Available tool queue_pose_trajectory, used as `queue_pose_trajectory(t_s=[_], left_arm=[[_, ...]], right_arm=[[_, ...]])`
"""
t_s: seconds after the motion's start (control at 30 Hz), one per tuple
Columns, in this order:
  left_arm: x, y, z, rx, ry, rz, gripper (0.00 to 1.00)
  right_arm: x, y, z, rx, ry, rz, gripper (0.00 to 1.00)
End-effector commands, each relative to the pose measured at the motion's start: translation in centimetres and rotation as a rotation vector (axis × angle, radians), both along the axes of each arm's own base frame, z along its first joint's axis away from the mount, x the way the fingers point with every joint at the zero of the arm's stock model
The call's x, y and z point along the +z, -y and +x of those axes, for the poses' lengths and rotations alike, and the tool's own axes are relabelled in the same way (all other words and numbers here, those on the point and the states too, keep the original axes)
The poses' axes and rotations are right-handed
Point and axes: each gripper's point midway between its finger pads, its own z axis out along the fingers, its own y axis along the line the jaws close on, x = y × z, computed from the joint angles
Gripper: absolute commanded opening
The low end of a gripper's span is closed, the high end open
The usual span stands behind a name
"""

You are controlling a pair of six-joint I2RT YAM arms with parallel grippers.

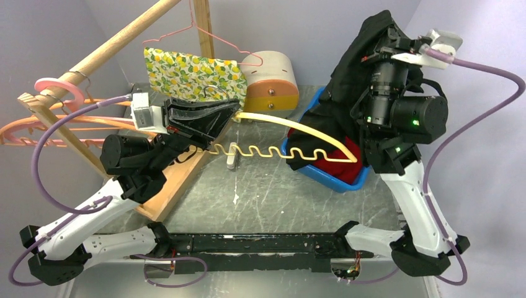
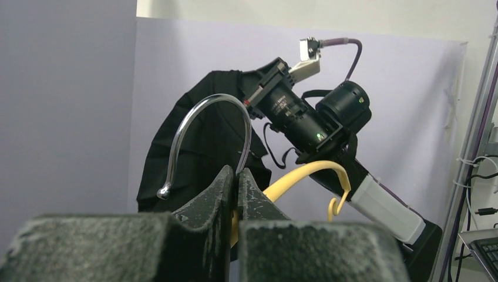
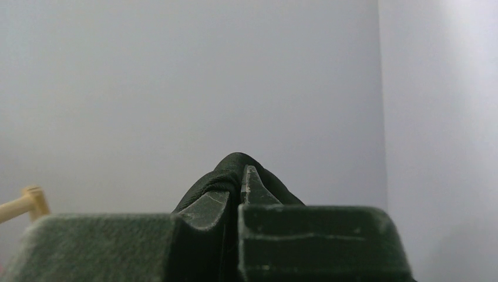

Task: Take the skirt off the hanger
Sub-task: Place the skirt in the bin.

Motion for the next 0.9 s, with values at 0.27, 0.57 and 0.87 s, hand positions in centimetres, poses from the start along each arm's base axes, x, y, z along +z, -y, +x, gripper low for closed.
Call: queue_pose_trajectory(t_s=[0.27,0.57,0.87], left_arm=[[1.6,-0.7,-0.5,-0.001,0.019,-0.022,0.07],[1.8,-0.6,-0.4,0.006,0.026,-0.010,0.07],[1.3,-0.2,0.1,0.017,0.006,0.010,0.07]], right_arm=[[5.3,4.0,-0.1,-0.323,0.068,-0.018,0.00],[8.5,6.2,-3.6,-0.414,0.183,-0.036,0.00],[2.6,5.7,1.4,-0.545,0.005,-0.157,0.00]])
